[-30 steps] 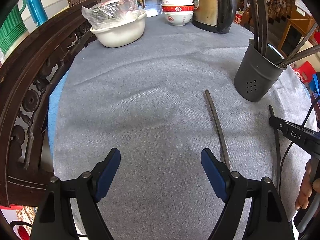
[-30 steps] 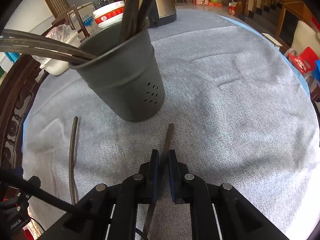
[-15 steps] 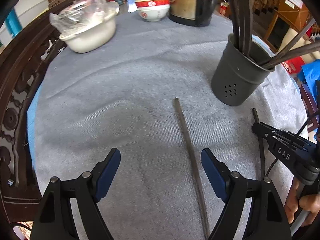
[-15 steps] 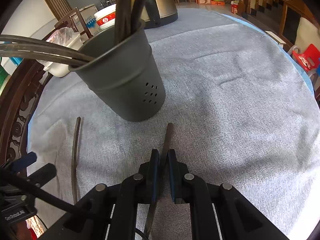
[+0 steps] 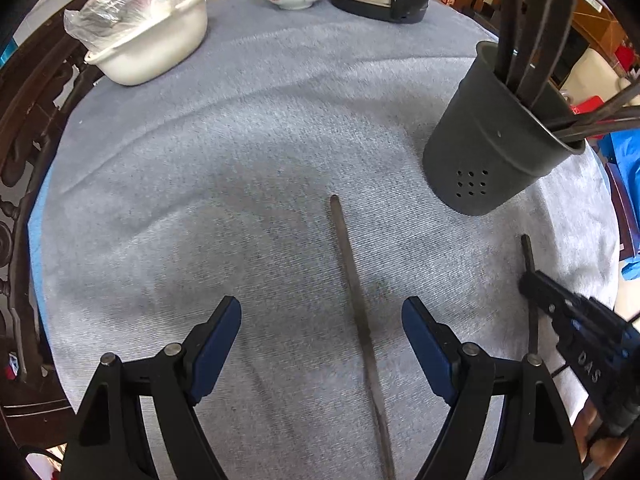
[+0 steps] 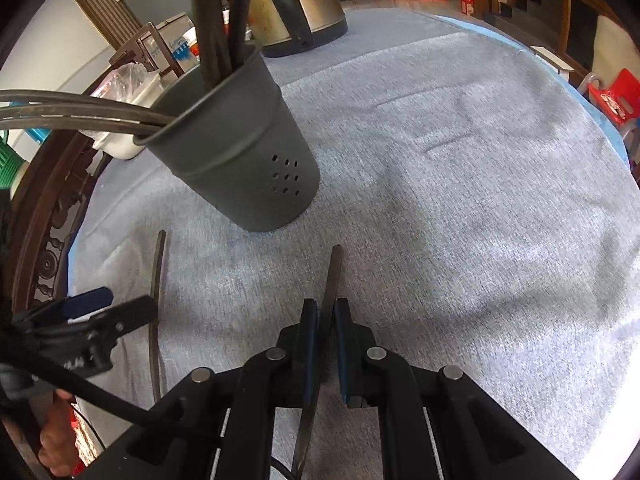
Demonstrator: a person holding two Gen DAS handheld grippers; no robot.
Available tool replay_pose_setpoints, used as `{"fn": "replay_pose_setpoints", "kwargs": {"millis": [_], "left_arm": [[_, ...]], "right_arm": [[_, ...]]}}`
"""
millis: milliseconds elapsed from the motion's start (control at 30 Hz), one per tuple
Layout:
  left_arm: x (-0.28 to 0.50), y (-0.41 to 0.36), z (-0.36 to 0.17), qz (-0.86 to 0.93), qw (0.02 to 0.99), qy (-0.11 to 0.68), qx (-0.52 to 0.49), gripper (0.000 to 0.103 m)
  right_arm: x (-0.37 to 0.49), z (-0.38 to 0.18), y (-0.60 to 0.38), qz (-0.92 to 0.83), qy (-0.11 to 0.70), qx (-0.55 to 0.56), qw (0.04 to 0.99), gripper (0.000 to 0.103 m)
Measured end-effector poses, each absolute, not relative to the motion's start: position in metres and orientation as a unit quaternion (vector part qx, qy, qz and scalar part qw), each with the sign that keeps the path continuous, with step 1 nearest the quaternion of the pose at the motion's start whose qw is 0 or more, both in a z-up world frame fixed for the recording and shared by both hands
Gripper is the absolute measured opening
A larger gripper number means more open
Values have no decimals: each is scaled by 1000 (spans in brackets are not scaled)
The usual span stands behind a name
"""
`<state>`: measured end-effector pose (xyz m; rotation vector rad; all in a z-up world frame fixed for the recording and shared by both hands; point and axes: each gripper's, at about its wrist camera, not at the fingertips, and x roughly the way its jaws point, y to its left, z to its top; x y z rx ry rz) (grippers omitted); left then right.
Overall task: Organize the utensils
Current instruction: 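Lower the left gripper over the other chopstick while the right gripper holds its chopstick, then close the left gripper around the remaining dark chopstick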
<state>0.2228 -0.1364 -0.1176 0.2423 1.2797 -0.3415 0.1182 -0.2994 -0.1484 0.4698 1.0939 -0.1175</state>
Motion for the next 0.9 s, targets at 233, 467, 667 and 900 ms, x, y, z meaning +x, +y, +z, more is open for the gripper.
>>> {"fn": "replay_pose_setpoints", "kwargs": {"millis": [233, 467, 667, 900], "left_arm": [[232, -154, -133, -150, 767, 613, 116, 83], [238, -162, -143, -140, 764, 618, 121, 83], [241, -161, -144, -137, 765, 618, 117, 83], [232, -154, -140, -137, 771, 612, 114, 83]], "right_arm": [[111, -147, -303, -53, 509, 218, 831, 11], [109, -147, -298, -43, 501, 224, 835, 11], [107, -149, -301, -37, 495, 218, 840, 11], [105, -147, -300, -35, 496, 221, 839, 11]]}}
